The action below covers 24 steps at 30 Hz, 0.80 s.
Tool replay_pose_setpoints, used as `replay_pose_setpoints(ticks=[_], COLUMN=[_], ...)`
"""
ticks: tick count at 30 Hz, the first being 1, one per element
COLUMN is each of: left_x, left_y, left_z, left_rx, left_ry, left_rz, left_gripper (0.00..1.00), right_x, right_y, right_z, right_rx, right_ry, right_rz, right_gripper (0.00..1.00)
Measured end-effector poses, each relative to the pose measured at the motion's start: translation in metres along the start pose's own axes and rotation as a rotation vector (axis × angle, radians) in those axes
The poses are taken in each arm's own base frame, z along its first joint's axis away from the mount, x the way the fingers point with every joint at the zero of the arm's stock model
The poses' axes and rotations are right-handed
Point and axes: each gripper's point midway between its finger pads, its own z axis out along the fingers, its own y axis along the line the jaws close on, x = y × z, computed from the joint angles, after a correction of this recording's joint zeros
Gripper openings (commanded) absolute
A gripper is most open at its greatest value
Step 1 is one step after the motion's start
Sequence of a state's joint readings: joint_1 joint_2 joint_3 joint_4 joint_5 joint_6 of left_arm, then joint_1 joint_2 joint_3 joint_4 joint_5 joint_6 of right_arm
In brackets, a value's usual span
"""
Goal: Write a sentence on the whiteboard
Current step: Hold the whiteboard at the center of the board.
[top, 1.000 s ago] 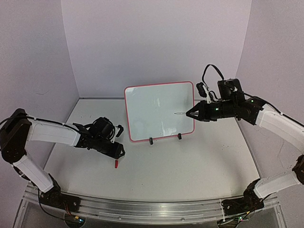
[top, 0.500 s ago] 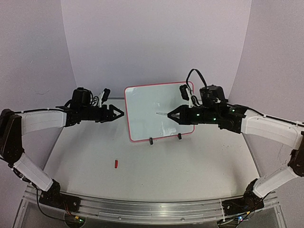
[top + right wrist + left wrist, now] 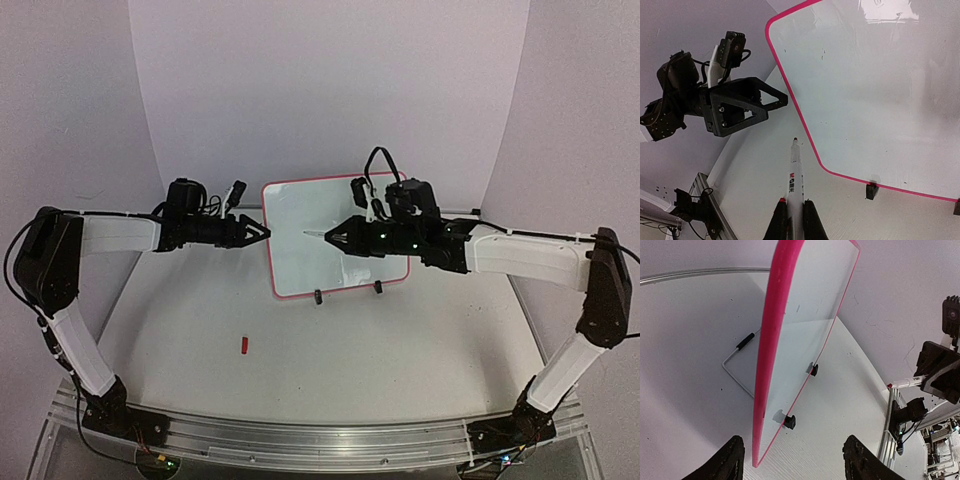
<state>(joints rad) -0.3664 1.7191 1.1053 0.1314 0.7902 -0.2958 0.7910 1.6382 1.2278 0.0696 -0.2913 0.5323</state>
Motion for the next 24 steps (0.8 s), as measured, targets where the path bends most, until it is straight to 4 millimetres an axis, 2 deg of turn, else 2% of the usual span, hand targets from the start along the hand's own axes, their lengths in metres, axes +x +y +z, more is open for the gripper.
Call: replay_pose_setpoints(ticks=[4, 9, 14, 24], left_x=[-0.001, 0.000, 0.001, -0.001], left_y=[0.011, 0.021, 0.022, 0.019], left_z=[0.008, 0.015, 0.016, 0.019], left_rx=[-0.019, -0.031, -0.029, -0.005], left_ry=[0.005, 0.016, 0.021, 0.022], left_rz=[0.023, 0.045, 0.078, 0.120], left_gripper=[0.63, 0.49, 0.38, 0.26], right_x=[-0.008, -0.016, -0.021, -0.032], right_y=[0.005, 0.010, 0.012, 0.022], right_z=[0.004, 0.010, 0.022, 0.042], right_rx=[-0.016, -0.031, -0.033, -0.031], right_ry=[-0.017, -0.029, -0.030, -0.043], right_rz=[-0.005, -0.009, -0.021, -0.074], right_gripper=[0.00, 0.00, 0.00, 0.00])
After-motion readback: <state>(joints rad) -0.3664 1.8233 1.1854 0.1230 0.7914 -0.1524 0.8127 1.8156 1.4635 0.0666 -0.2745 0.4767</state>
